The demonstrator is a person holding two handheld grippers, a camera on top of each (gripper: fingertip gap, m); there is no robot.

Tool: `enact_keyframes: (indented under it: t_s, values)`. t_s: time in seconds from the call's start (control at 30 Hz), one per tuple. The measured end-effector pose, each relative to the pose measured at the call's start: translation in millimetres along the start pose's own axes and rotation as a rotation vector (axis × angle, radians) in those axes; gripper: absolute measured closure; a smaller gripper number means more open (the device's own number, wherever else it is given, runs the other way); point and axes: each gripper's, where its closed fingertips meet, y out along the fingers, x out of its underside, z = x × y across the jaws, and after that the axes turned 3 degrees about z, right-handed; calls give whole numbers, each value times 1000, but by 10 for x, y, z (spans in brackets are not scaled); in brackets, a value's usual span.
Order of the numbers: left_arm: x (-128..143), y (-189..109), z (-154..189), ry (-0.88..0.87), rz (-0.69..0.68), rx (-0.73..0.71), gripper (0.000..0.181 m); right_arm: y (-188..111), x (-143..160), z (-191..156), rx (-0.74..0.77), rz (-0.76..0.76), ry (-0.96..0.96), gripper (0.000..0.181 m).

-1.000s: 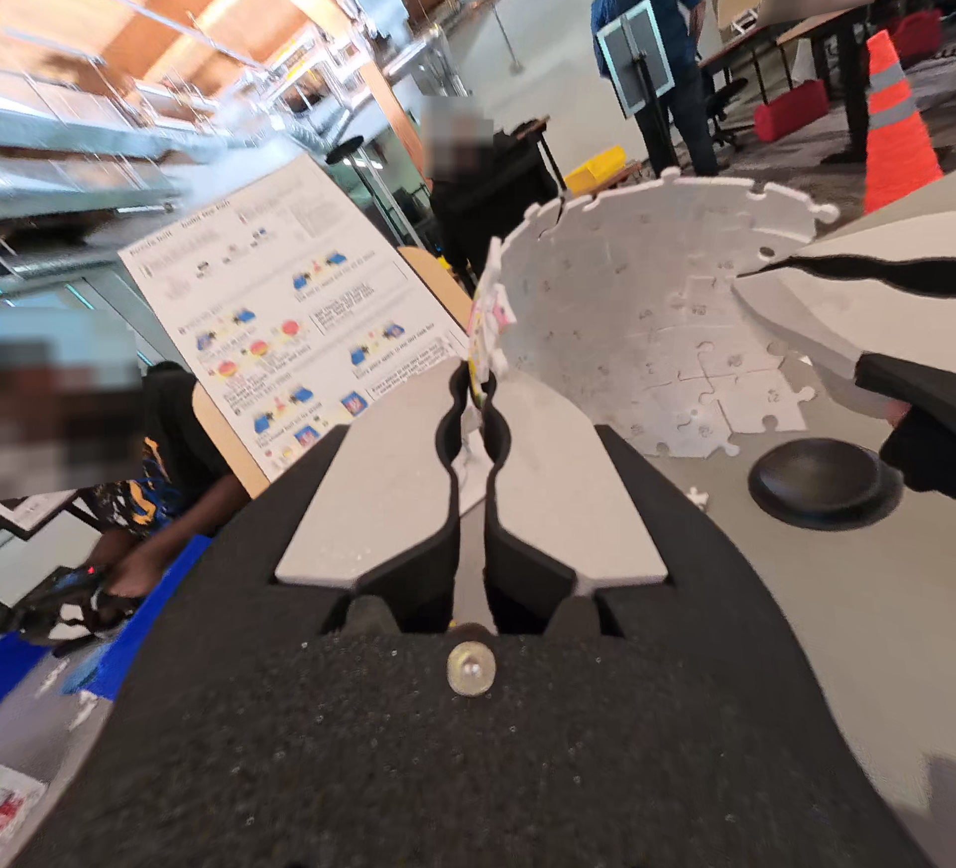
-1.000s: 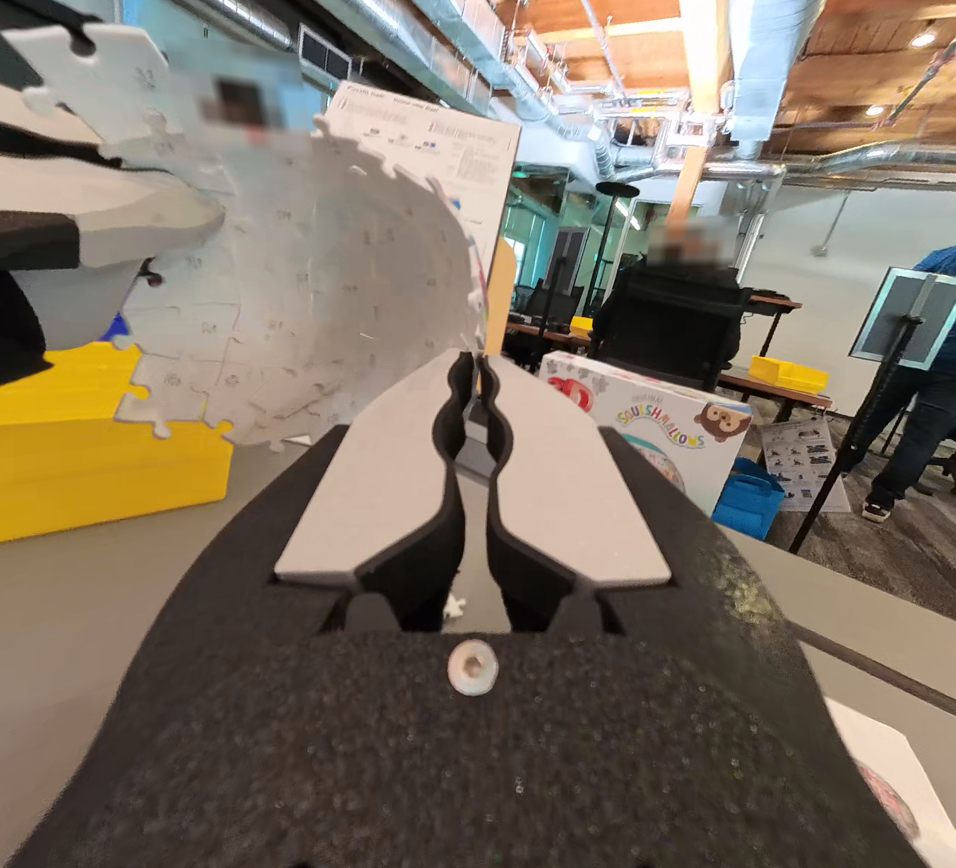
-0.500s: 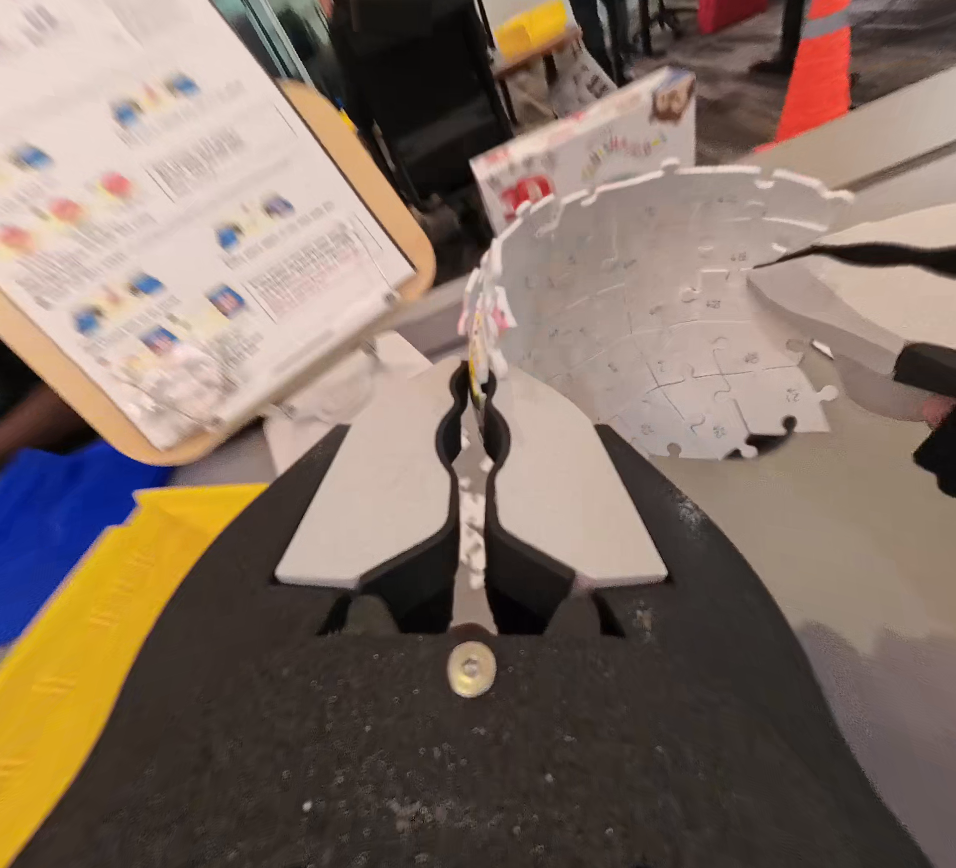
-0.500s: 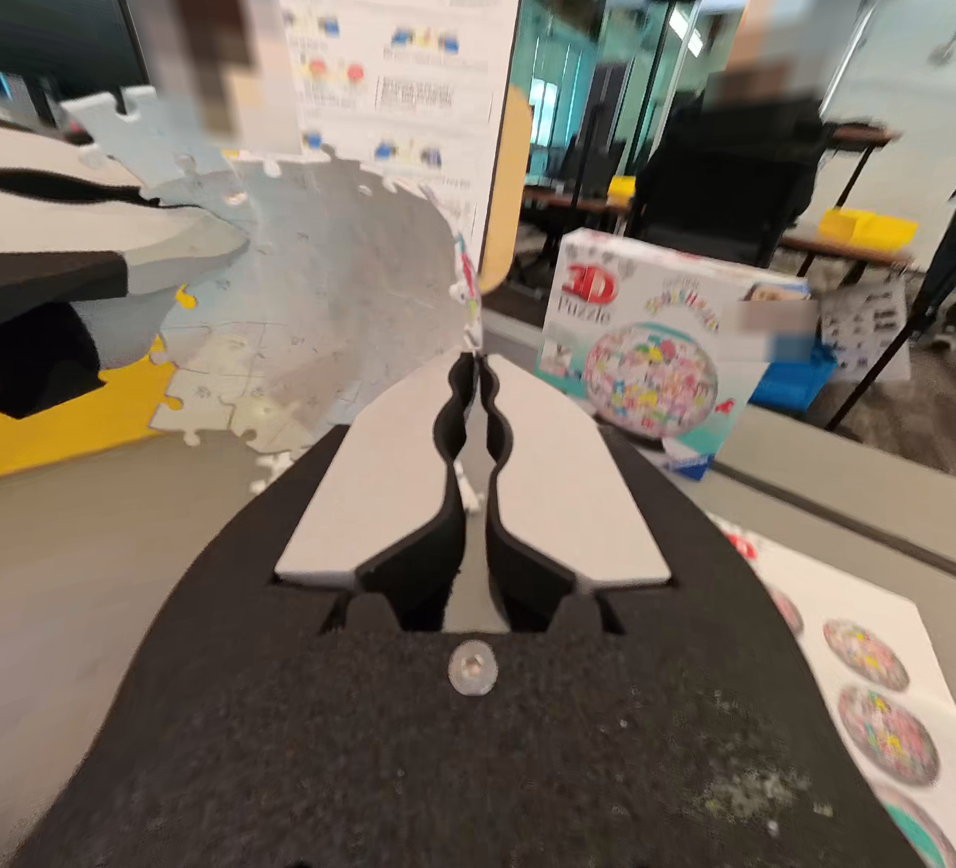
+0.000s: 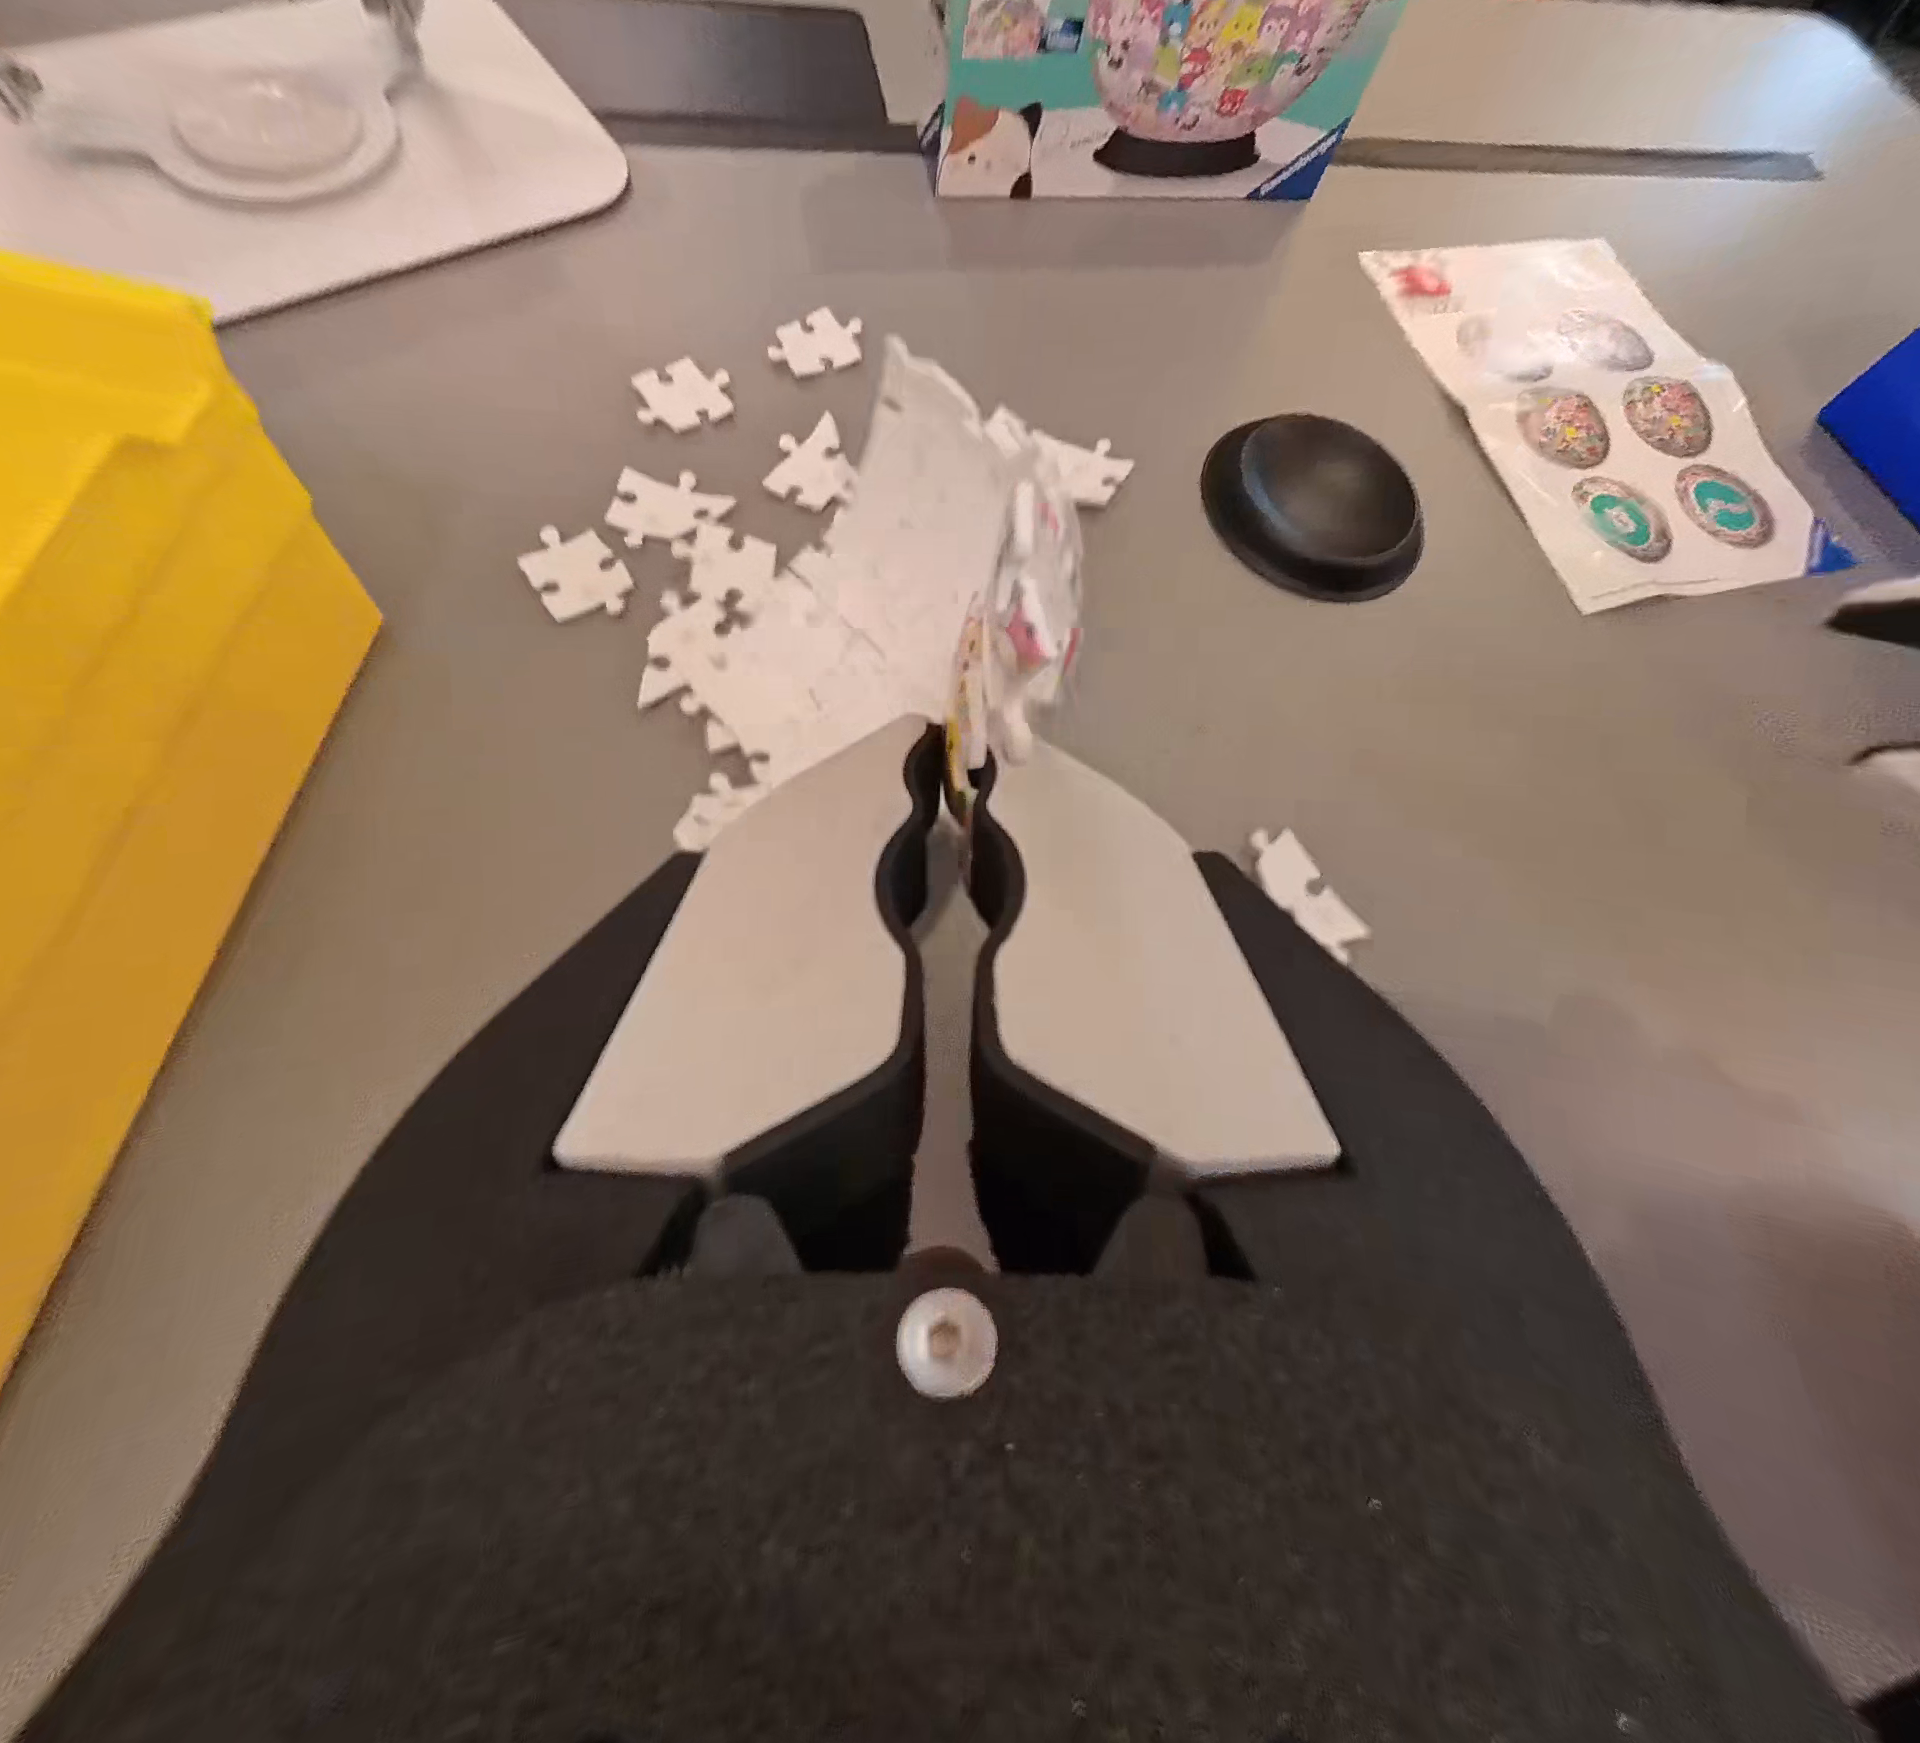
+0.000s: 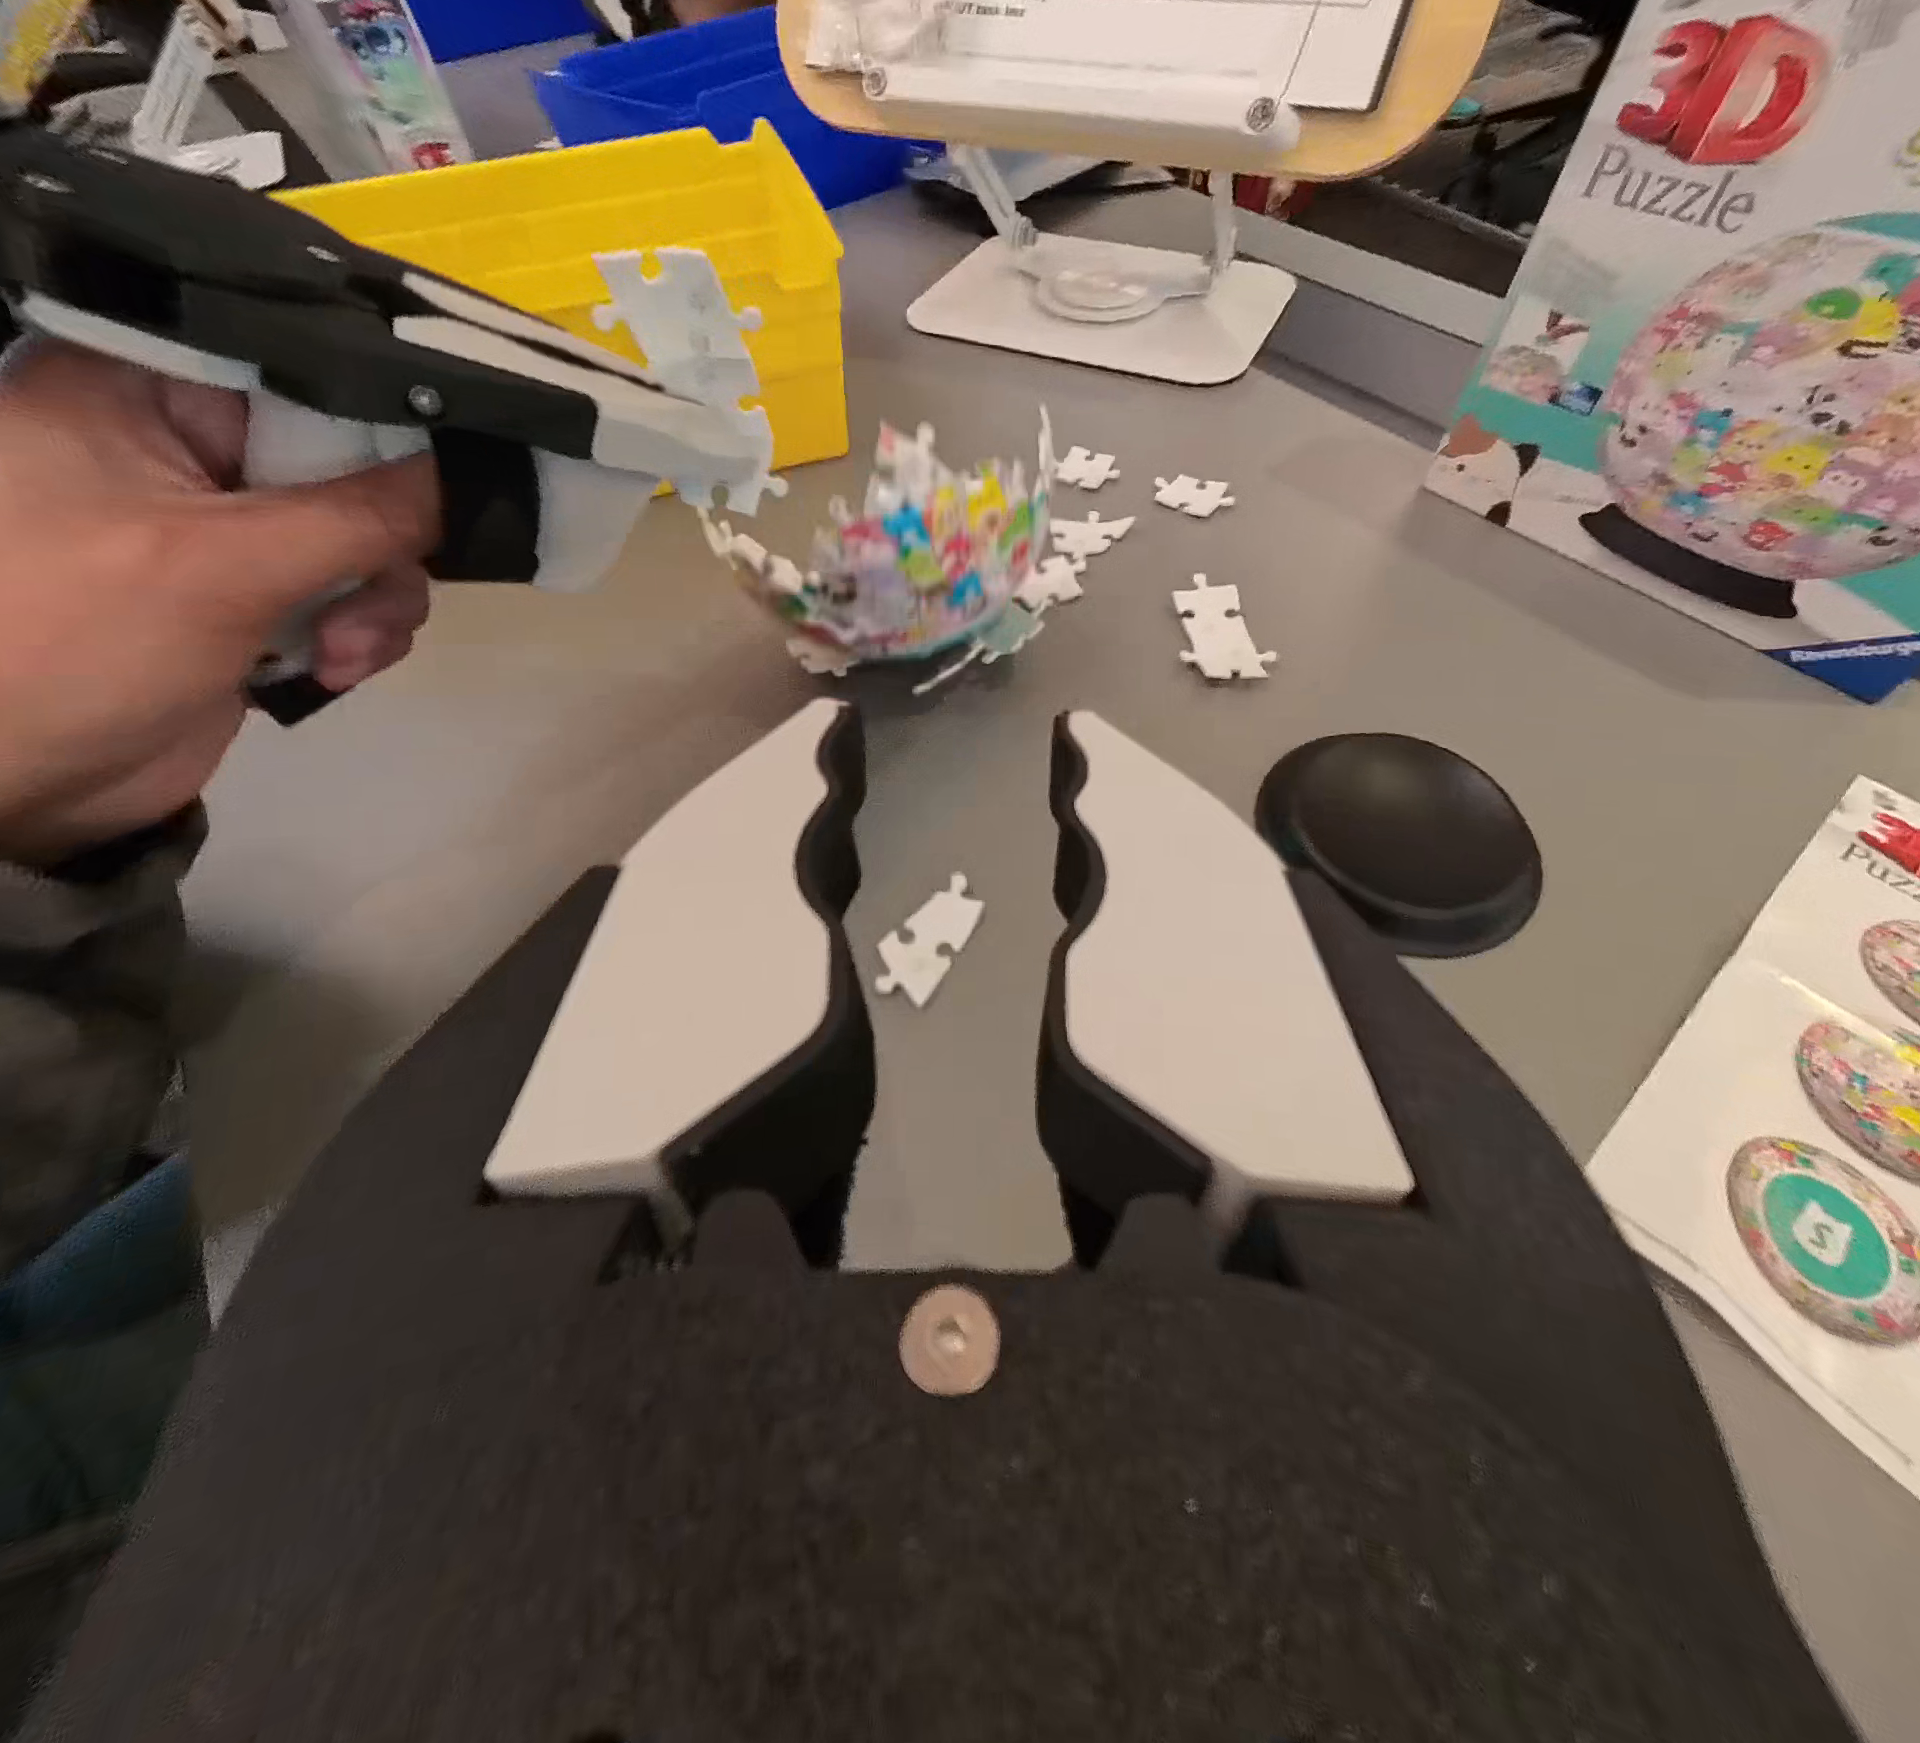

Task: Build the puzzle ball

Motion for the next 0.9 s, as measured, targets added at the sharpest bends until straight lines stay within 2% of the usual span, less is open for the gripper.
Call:
enact_keyframes:
  t_s: [0.13, 0.27, 0.4, 0.57, 0.7, 0.9]
  values:
    - [247, -57, -171, -34, -54, 21, 179, -27, 228, 158, -39, -70, 55, 151]
    - [495, -201, -210, -93, -86, 64, 179, -36, 304, 141, -135, -30, 137, 151]
    - [746, -256, -99, -272, -133, 228, 179, -62, 451, 73, -189, 28, 70, 150]
    - [718, -290, 29, -319, -123, 355, 179, -133, 610, 42, -131, -21, -55, 153]
    - [718, -330, 194, -328, -131, 471, 179, -149, 634, -61, -148, -26, -74, 155]
    - [730, -403, 293, -363, -129, 563, 179, -120, 674, -196, -170, -15, -150, 156]
